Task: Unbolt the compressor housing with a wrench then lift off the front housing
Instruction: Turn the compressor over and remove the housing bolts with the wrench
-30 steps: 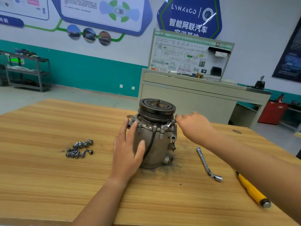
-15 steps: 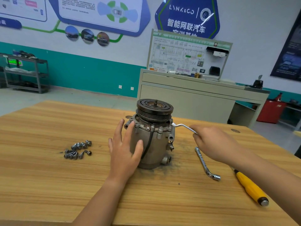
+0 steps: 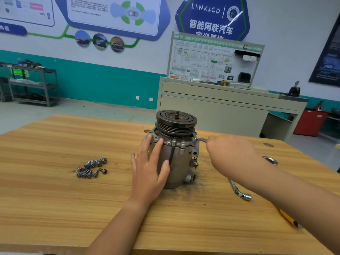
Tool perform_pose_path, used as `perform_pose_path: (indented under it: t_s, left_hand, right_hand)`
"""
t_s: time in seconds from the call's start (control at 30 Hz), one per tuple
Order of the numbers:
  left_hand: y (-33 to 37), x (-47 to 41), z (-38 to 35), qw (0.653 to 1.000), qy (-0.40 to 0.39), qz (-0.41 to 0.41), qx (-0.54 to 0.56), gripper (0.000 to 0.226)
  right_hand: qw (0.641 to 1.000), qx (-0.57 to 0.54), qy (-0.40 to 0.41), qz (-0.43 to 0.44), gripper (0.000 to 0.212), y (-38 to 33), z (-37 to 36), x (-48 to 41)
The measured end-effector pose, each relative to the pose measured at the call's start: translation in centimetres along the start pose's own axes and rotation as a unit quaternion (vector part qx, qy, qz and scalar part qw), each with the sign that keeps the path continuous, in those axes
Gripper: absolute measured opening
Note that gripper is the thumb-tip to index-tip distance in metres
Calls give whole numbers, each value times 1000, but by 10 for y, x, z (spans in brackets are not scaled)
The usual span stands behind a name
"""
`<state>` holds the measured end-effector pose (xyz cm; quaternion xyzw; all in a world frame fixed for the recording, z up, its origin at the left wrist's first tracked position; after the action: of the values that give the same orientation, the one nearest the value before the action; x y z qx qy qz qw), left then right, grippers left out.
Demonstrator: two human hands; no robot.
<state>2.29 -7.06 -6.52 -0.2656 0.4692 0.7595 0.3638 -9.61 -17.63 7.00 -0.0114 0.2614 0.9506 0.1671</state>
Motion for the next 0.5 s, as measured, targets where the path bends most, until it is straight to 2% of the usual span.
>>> perform_pose_path:
  t_s: [0.5]
  left_hand:
    - [8, 4, -3, 996, -12, -54, -75, 54]
  right_hand:
    - [999, 5, -30, -20, 36, -14, -6, 4]
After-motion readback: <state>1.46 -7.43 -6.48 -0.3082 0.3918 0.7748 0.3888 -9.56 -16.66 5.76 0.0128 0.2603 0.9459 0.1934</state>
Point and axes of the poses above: each hand's wrist, its own x-axis away from the middle knuckle, its own z-axis out of the back of the hand, y = z × x, the point moved 2 cm from there along -x, towards the middle knuckle, and after that the axes turned 6 degrees about -y, right-handed, at the moved point
